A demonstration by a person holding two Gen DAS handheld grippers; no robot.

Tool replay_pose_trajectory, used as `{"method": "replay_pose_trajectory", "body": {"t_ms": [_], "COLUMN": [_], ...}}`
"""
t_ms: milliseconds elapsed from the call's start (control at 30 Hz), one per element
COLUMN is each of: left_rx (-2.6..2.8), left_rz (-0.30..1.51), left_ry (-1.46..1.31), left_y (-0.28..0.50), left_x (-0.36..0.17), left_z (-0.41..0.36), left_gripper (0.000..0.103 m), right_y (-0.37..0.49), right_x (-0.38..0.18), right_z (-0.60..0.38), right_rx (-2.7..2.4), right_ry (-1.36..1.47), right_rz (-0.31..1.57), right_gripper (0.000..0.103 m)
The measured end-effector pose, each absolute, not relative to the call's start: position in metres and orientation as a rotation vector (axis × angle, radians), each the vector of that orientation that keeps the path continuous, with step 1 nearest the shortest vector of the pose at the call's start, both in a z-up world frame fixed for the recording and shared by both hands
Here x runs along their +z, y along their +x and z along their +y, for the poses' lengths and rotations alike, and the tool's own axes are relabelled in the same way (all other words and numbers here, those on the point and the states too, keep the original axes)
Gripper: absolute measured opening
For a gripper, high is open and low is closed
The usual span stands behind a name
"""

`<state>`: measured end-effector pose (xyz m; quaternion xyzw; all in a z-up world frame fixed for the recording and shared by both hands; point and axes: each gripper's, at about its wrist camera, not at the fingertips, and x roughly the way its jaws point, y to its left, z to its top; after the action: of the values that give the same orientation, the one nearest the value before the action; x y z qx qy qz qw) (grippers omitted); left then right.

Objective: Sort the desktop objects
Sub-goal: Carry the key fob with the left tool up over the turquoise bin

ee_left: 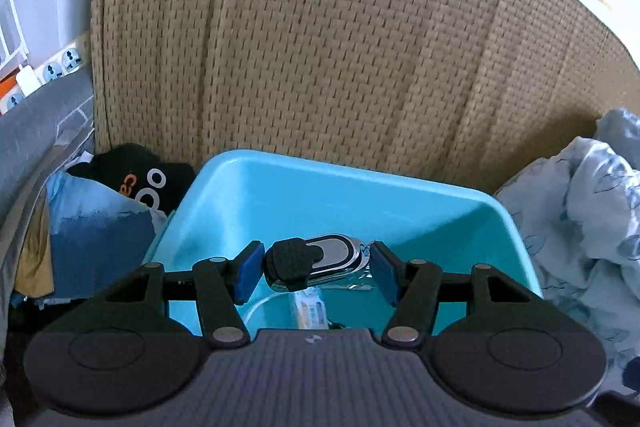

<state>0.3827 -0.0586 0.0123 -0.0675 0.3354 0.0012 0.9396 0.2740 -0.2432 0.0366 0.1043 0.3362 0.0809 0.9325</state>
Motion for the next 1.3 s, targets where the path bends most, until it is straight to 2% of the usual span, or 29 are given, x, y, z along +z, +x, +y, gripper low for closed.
{"method": "replay_pose_trajectory", "body": {"t_ms": [767, 1300], "left_rx": [0.009, 0.005], "left_rz": [0.986, 1.07], "left_ry": [-0.037, -0.006], "left_y": [0.433, 0.438], "left_x": [-0.021, -0.032], "left_z": [-0.076, -0.077], "left_gripper": [0.062, 0.062], "right_y": [0.278, 0.278], "right_x": [0.031, 0.03], "right_z": [-0.251, -0.249], "right_rx": [0.158, 0.158], "right_ry": [0.282, 0.276], "right_rz": [0.697, 0.702], "right_gripper": [0.071, 0.071]}}
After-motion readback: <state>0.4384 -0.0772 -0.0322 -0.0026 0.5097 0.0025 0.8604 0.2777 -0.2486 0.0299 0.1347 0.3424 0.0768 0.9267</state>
